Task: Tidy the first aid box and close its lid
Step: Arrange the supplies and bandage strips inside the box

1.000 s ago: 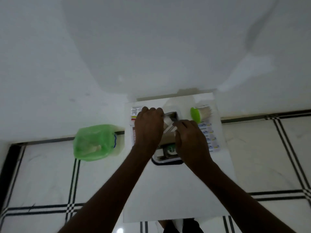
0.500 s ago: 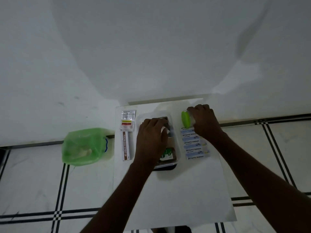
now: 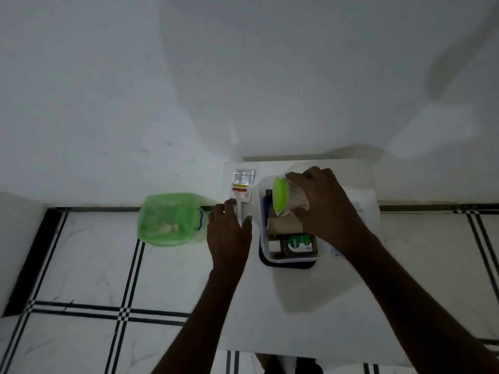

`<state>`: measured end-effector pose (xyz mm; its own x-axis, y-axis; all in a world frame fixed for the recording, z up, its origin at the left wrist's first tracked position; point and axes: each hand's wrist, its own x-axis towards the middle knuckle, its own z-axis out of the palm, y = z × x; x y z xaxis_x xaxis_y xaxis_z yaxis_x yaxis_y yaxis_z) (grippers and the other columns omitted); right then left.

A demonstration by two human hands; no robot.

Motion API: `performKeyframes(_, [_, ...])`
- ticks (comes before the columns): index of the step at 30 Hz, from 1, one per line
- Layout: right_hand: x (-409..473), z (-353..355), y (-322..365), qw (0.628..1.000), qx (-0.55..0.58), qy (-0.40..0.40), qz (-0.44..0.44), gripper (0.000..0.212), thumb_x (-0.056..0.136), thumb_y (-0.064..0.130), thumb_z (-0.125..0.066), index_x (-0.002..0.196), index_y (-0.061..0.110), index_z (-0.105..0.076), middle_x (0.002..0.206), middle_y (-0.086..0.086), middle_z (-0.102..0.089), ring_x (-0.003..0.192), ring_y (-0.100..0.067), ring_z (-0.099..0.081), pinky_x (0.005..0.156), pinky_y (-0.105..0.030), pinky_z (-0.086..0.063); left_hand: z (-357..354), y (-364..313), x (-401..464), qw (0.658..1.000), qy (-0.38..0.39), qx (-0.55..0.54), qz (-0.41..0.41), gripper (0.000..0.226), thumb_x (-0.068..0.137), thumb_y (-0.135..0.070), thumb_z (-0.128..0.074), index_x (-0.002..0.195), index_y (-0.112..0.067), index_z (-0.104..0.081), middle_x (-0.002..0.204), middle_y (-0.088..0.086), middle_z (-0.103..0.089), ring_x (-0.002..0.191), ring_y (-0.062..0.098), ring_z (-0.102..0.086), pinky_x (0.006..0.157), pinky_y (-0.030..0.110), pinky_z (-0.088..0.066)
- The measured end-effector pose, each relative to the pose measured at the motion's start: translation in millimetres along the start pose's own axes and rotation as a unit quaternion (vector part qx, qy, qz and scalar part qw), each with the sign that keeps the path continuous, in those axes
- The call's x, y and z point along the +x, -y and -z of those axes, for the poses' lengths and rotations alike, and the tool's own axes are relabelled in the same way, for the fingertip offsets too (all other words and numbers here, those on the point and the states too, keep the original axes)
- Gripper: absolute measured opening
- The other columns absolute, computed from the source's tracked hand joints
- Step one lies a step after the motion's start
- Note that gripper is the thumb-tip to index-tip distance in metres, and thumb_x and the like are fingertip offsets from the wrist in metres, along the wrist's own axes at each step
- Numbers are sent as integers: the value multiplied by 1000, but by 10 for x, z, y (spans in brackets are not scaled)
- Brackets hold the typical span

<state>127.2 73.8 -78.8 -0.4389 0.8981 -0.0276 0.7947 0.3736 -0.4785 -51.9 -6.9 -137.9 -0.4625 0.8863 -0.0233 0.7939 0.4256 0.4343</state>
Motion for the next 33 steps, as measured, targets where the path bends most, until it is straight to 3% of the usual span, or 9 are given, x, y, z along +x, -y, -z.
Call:
performKeyframes(4, [22, -281, 36, 999, -23, 26, -4, 70, 73, 13, -76, 137, 14, -48, 128, -9, -55, 122, -29, -42, 92, -40, -47, -207, 169, 30, 999, 36, 38, 10, 56, 80, -30, -72, 128, -13, -51, 120, 14, -56, 105, 34, -56, 81, 43, -52])
performKeyframes(12, [98, -429, -20, 998, 20, 53, -13, 67, 78, 10, -74, 140, 14, -47, 138, -9, -55, 128, -28, -45, 104, -41, -43, -304, 254, 80, 998, 49, 27, 22, 48, 78, -20, -65, 123, -15, -49, 112, 10, -57, 99, 30, -58, 69, 38, -51])
performKeyframes(16, [78, -423, -27, 999, 38, 37, -8, 64, 83, 14, -70, 142, 11, -46, 143, -12, -52, 134, -28, -43, 110, -36, -34, -133, 168, 47, 997, -16, -61, 54, 46, 76, -21, -68, 119, -16, -54, 108, 5, -63, 94, 25, -61, 71, 31, -48])
performKeyframes(20, [25, -223, 4, 990, 112, -82, -38, 34, 90, 21, -64, 123, 13, -64, 120, -5, -70, 110, -21, -63, 96, -29, -43, 231, -138, -89, 969, -85, -226, 43, 49, 76, -18, -73, 122, -20, -54, 108, -2, -68, 86, 16, -65, 70, 26, -53])
performKeyframes(22, [4, -82, 33, 975, 194, -88, -70, 23, 91, 27, -63, 109, 14, -69, 100, -2, -75, 87, -14, -70, 80, -30, -56, 329, -390, -170, 957, -41, -288, 16, 52, 78, -20, -75, 125, -24, -53, 106, -7, -68, 84, 11, -66, 68, 24, -56])
performKeyframes(24, [-14, 9, 57, 946, 297, -32, -127, 25, 89, 30, -64, 109, 15, -68, 97, -2, -74, 81, -13, -71, 71, -34, -61, 326, -614, -228, 954, 6, -299, -25, 56, 81, -26, -75, 131, -26, -50, 109, -9, -69, 89, 7, -66, 72, 18, -55])
performKeyframes(27, [-49, 53, -52, 947, 264, -41, -176, 31, 87, 30, -68, 115, 17, -66, 96, -2, -74, 80, -17, -72, 70, -38, -61, 239, -789, -232, 948, 87, -298, -67, 53, 88, -25, -68, 137, -23, -48, 118, -5, -69, 99, 6, -65, 77, 7, -51])
performKeyframes(30, [-71, 82, -238, 967, 160, -93, -176, 34, 88, 31, -67, 117, 14, -65, 98, -6, -75, 79, -18, -71, 70, -36, -60, 103, -721, -179, 977, 58, -142, -147, 42, 94, -19, -44, 136, -17, -52, 125, 5, -67, 115, 21, -61, 94, 25, -50])
performKeyframes(33, [-57, 13, -299, 976, 103, -114, -154, 39, 87, 31, -67, 121, 13, -63, 103, -9, -75, 79, -20, -71, 76, -38, -59, -47, -599, -134, 975, 50, 35, -212, 58, 88, -31, -27, 136, -10, -53, 143, 14, -54, 136, 33, -47, 107, 47, -44])
